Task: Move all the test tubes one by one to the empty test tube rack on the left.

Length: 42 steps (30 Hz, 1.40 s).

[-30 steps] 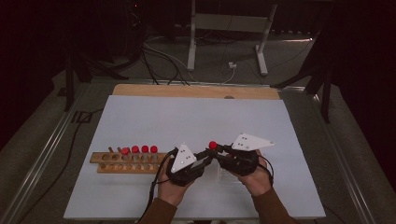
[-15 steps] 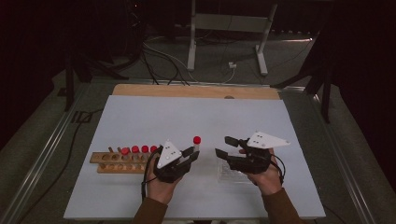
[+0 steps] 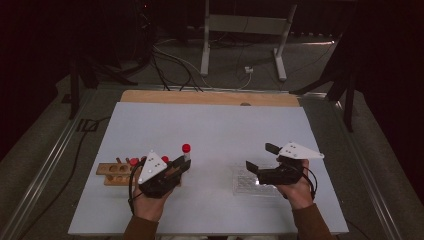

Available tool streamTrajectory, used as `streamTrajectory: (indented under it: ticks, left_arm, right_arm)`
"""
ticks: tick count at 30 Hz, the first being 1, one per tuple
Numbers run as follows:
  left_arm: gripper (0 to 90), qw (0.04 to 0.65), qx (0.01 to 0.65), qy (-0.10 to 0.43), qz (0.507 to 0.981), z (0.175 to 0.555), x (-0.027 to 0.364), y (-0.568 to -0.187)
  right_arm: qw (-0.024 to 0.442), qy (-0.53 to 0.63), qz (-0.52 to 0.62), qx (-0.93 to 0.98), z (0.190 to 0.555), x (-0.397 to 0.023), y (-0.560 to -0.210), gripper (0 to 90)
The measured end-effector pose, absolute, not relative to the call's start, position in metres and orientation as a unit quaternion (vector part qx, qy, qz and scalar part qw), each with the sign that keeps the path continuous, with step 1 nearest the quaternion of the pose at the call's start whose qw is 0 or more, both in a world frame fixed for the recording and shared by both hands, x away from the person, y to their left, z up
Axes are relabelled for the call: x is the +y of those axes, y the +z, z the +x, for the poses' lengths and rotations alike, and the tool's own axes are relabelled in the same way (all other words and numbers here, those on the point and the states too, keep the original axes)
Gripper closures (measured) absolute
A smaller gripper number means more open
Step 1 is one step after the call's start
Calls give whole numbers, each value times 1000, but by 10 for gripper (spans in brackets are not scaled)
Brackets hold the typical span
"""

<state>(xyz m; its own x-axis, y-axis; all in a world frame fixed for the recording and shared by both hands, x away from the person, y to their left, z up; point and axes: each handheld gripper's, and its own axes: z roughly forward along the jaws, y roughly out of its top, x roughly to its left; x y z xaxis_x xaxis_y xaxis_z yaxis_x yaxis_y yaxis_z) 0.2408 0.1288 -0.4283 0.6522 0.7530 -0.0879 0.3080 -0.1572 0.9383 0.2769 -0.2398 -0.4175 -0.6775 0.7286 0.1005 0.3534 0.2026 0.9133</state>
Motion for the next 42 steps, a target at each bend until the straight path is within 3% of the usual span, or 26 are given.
streamTrajectory:
  ticks: [15, 42]
  left_arm:
    - [757, 548, 375, 222, 714, 228, 173, -421]
    - [756, 533, 426, 252, 686, 211, 247, -422]
  right_arm:
    - [197, 510, 384, 744, 275, -269, -424, 0]
    - [204, 511, 390, 739, 274, -279, -423, 0]
